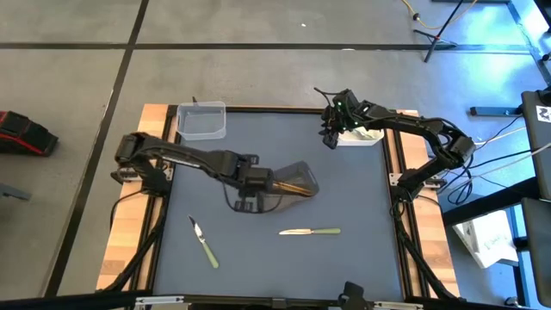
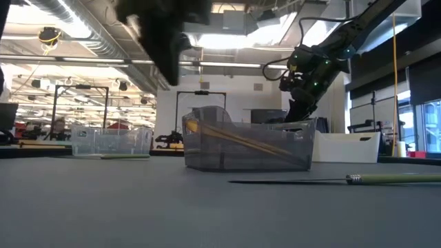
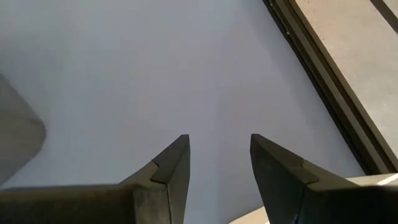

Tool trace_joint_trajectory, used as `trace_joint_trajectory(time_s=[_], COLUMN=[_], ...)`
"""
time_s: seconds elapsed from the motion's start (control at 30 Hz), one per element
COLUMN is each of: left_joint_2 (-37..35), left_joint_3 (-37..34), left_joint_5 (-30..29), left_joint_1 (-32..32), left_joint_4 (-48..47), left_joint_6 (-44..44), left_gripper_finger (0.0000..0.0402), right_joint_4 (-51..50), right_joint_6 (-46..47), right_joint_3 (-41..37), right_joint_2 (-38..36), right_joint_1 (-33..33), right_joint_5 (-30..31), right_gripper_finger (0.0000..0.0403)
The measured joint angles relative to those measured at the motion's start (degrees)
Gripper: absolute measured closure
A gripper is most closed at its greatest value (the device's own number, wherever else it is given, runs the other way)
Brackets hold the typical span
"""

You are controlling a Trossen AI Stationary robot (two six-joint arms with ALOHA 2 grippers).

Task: Sort silverware by color (type)
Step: Put the green table knife into the transparent bin

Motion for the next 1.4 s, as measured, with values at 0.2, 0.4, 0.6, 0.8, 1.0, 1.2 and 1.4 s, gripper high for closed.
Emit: trace_joint_trajectory(time_s=[0.2, 0.4, 0.6, 0.8, 1.0, 1.2, 1.4], left_joint_2=[-10.8, -21.2, -27.2, -27.3, -27.1, -27.1, -27.1], left_joint_3=[-13.2, -25.4, -35.5, -40.9, -42.0, -42.0, -42.0], left_joint_5=[1.8, -0.7, -5.0, -6.3, -8.8, -11.1, -9.7], left_joint_1=[-1.5, -3.6, -6.5, -6.7, -5.3, -0.8, 7.9], left_joint_4=[4.7, 9.7, 16.2, 22.0, 26.0, 30.4, 29.6], left_joint_6=[-8.5, -17.3, -22.6, -21.8, -19.6, -14.3, -10.2], left_gripper_finger=[0.0337, 0.0337, 0.0337, 0.0337, 0.0337, 0.0322, 0.0260], right_joint_4=[-0.3, 0.0, -1.5, -3.7, -5.2, -7.3, -7.6], right_joint_6=[0.0, -0.3, -0.5, 0.1, 3.6, 3.9, 4.8], right_joint_3=[0.0, 0.6, 0.8, 0.9, 0.9, 0.9, 0.9], right_joint_2=[0.0, -1.5, -6.7, -14.7, -17.5, -17.1, -17.1], right_joint_1=[1.2, 5.4, 11.4, 17.7, 22.4, 25.7, 28.4], right_joint_5=[-0.8, 0.8, 6.6, 8.8, 6.0, 5.2, 5.2], right_gripper_finger=[0.0249, 0.0249, 0.0249, 0.0249, 0.0249, 0.0249, 0.0249])
